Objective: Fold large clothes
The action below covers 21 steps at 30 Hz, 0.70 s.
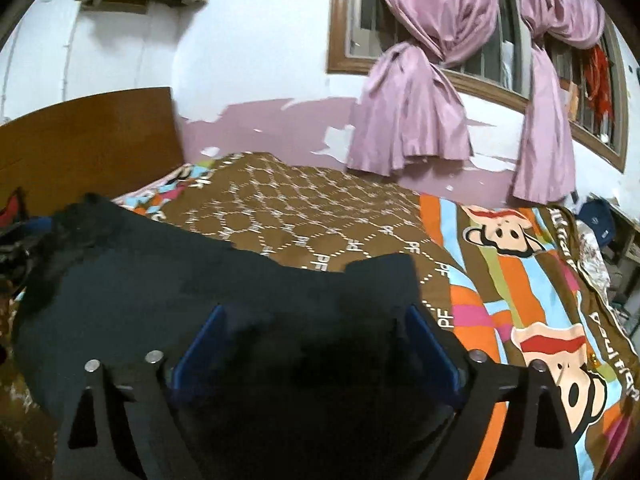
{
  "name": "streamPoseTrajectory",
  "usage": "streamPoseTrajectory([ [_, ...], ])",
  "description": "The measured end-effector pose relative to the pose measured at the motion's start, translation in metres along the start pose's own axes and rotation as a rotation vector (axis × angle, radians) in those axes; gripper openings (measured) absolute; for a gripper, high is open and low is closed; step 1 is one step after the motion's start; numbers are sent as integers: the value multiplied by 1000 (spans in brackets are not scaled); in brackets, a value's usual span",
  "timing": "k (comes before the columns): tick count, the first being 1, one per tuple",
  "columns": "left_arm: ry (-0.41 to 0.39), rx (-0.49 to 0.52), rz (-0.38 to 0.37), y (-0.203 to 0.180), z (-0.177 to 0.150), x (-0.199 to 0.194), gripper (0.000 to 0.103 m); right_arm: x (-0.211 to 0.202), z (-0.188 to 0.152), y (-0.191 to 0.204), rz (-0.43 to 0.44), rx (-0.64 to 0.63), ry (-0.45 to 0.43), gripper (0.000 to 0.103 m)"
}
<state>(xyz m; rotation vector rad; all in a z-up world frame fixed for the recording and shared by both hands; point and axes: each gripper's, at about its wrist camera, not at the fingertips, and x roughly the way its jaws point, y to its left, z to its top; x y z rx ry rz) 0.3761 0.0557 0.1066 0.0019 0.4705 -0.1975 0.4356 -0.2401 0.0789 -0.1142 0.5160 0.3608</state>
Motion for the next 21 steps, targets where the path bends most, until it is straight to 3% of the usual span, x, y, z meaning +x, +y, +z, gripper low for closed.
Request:
streamPoseTrajectory([
  [4,27,51,-95,-24,-14,-9,92,-7,-12,14,80,17,32,95],
  [8,126,35,-172,-41,-24,9,92,4,-31,22,155,45,127,95],
  [13,157,90,-111,-51,-24,32,93,29,-45,29,176,56,202,96],
  [21,249,78,18,-39,-13,81,102,81,-27,11,219,175,285,101],
])
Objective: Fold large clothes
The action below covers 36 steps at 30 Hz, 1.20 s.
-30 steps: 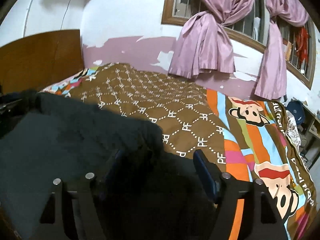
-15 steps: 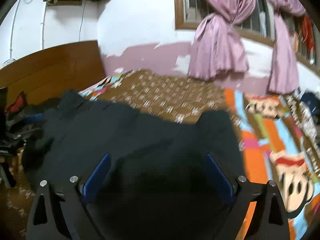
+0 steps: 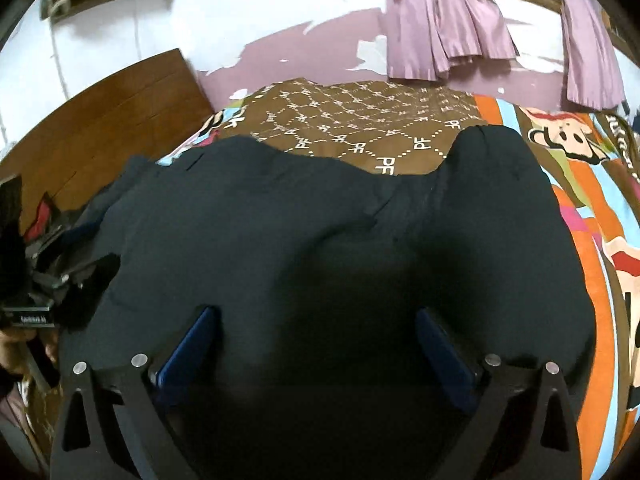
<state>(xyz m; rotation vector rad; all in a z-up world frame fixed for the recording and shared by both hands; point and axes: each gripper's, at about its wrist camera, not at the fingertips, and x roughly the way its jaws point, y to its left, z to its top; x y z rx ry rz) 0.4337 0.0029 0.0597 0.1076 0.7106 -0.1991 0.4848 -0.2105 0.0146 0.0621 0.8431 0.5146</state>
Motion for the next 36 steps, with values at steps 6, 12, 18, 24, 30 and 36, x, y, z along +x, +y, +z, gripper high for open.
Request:
streamPoseTrajectory([
  [6,31,-80,28,27,3,14,102,16,16,-13,-7,42,27,103],
  [12,42,-186,31,55,7,22,102,26,24,-12,-36,33,19,103],
  [18,75,-208,-13,62,8,35,102,47,33,-16,-65,-5,43,103],
  [24,91,-248,-53,64,7,41,102,62,31,-30,-33,31,64,103],
  [30,96,-225,-26,57,6,44,102,65,26,-30,-38,33,65,103],
  [36,97,-178,30,47,4,50,102,70,25,-29,-53,26,89,103],
])
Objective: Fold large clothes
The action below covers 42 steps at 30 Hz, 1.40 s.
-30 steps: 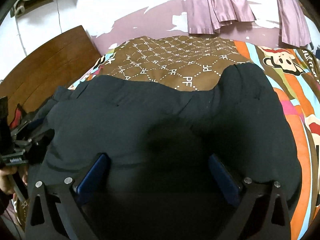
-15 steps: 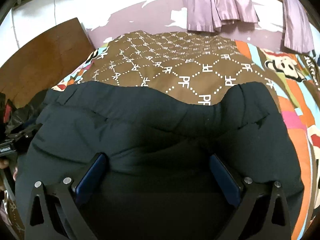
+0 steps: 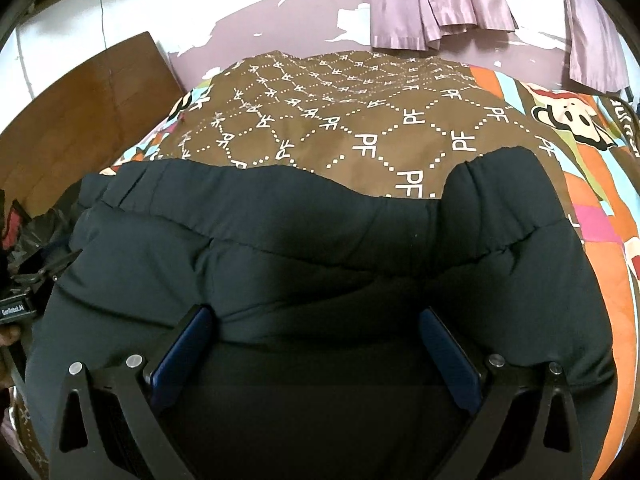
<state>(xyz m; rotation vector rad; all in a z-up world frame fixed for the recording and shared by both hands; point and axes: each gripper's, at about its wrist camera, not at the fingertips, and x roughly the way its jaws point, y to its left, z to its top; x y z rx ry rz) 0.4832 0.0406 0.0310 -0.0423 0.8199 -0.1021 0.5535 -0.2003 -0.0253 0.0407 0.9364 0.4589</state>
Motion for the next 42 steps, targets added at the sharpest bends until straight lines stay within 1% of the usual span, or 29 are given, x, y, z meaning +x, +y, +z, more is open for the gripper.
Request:
streamPoseTrajectory([
  [6,20,33,36,-5,-2,9,102,7,-2,11,-90,-58,27,103],
  [13,38,49,56,-5,-3,17,102,11,-3,13,-122,-76,36,103],
  [17,40,71,85,-9,-4,20,102,15,-4,18,-167,-106,39,103],
  [25,36,102,125,-13,-9,22,102,17,-8,26,-232,-150,28,103],
  [28,16,118,145,-16,-11,20,102,12,-12,32,-285,-180,-8,103],
  [30,-4,124,150,-17,-13,14,102,7,-14,35,-305,-195,-25,103],
  [33,-21,106,131,-14,-11,5,102,-4,-15,33,-292,-182,-52,103],
  [35,-32,83,112,-9,-8,-2,102,-16,-16,29,-259,-165,-77,103],
  [37,-55,44,92,-1,-4,-14,102,-34,-18,22,-224,-144,-121,103],
  [39,-90,-8,57,13,2,-32,102,-52,-19,15,-208,-133,-154,103],
  [42,-142,-47,6,31,9,-61,102,-83,-22,-6,-198,-115,-207,103],
])
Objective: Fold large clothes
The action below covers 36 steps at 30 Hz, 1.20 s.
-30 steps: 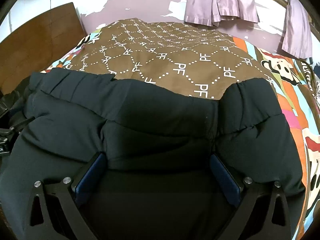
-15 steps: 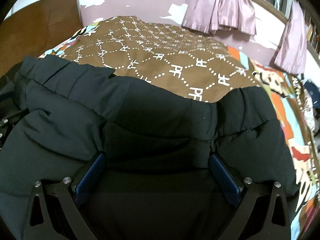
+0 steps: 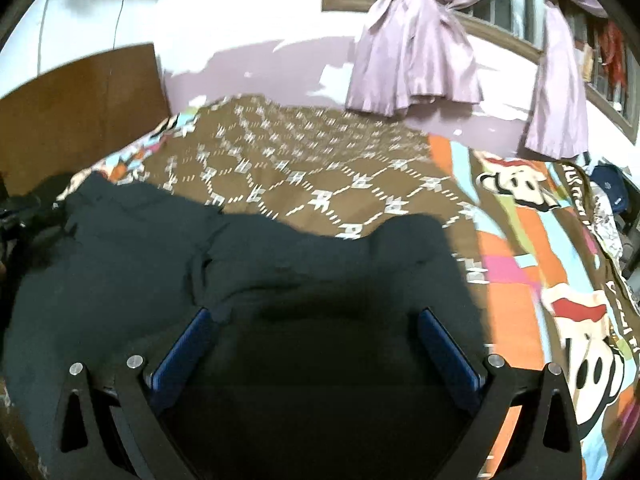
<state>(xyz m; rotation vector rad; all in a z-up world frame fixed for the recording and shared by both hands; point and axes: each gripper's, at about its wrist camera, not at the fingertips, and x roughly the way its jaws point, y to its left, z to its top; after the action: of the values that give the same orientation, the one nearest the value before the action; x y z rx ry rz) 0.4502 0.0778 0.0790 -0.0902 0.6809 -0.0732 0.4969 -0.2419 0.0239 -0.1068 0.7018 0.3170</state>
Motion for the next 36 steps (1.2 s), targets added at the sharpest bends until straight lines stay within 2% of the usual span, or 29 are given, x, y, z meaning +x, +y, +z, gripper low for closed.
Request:
streamPoseTrajectory([
  [3,4,-31,8,28,6,-18,102,-13,-4,-31,-11,69,-1,103],
  [6,-6,-95,18,57,-1,-29,102,-5,-11,-73,-62,217,95,103],
  [7,1,-117,19,65,-6,-31,102,0,-14,-87,-50,274,126,103],
  [11,85,-182,-9,89,-20,-21,102,21,-28,-120,107,444,216,103],
  [14,164,-265,-106,104,-26,-7,102,41,-43,-129,194,517,310,103],
  [16,246,-319,-147,112,-32,10,102,47,-53,-133,228,579,334,103],
  [20,290,-312,-168,110,-40,22,102,51,-58,-136,260,607,334,103],
  [23,373,-378,-252,118,-47,37,102,49,-64,-135,275,618,303,103],
  [26,392,-426,-316,129,-51,43,102,47,-66,-138,297,627,285,103],
  [29,416,-437,-355,131,-51,44,102,44,-70,-141,399,652,272,103],
  [33,431,-433,-426,127,-47,43,102,42,-75,-141,621,719,272,103],
  [36,450,-415,-472,121,-45,43,102,44,-72,-128,601,664,317,103],
])
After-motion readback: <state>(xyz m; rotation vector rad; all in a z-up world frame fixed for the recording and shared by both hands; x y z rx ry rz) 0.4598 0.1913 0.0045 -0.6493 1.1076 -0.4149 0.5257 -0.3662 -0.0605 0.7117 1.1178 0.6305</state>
